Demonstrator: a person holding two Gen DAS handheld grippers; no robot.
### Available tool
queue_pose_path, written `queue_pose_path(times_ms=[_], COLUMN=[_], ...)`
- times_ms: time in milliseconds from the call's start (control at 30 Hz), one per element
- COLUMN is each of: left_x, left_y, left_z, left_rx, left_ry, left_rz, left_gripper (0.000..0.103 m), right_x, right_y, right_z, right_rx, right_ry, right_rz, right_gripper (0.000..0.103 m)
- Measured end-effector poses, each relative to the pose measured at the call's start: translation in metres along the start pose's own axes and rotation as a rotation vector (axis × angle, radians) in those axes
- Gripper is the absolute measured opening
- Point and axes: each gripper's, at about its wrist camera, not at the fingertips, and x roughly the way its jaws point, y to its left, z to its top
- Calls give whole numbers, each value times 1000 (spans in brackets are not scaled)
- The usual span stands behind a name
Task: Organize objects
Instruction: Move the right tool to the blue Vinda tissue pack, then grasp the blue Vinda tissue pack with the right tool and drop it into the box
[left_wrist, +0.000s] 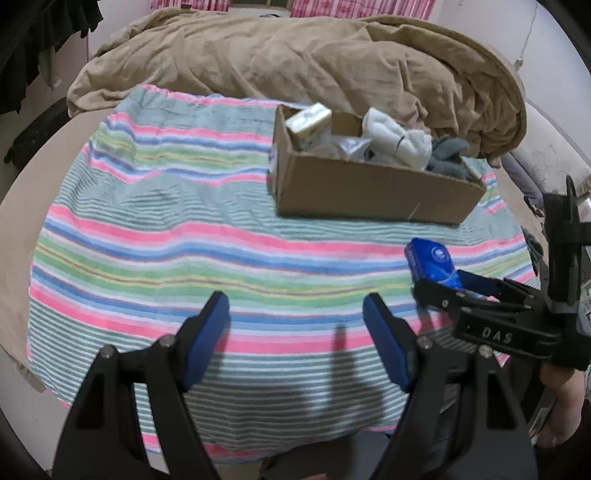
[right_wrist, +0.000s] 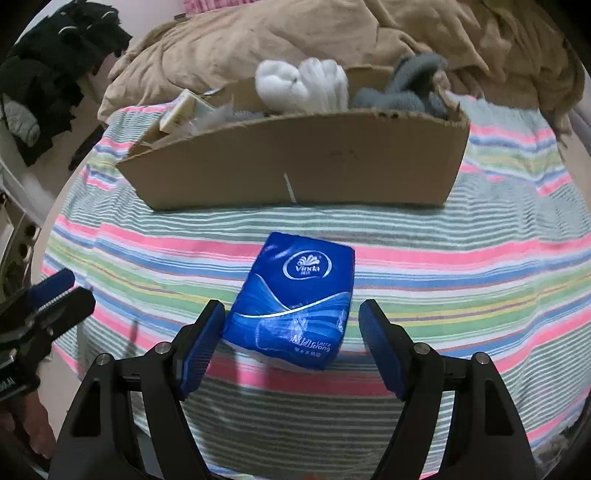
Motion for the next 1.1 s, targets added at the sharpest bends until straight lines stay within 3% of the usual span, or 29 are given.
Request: queue_pose_path(times_ms=[100,133,167,367,600,1100], left_x=[0,-1,-3,-16,-34,-48], left_y=[-1,-2,-3,-7,-16,-24], left_z=[-1,-1,-1,2,10,52], left_rx=[-2,1,4,4,18,43], left_ry=[3,1,-2,-25,-60,-137], left_rz=[-6,-7,-8,-12,-21,-28], left_gripper=[76,76,76,76,76,76], right_x=[3,2,0,-13,-51,-93], right_y=[-2,-2,-3,-7,-7,14], right_z=[-2,-3,-4,-7,-8,38], right_rx=[-5,-6,-7,-23,-39,-94], right_ry=[5,2,-1,-22,-93,-228], right_rz=[5,8,9,9,15,47], right_gripper=[77,75,64,57,57,57])
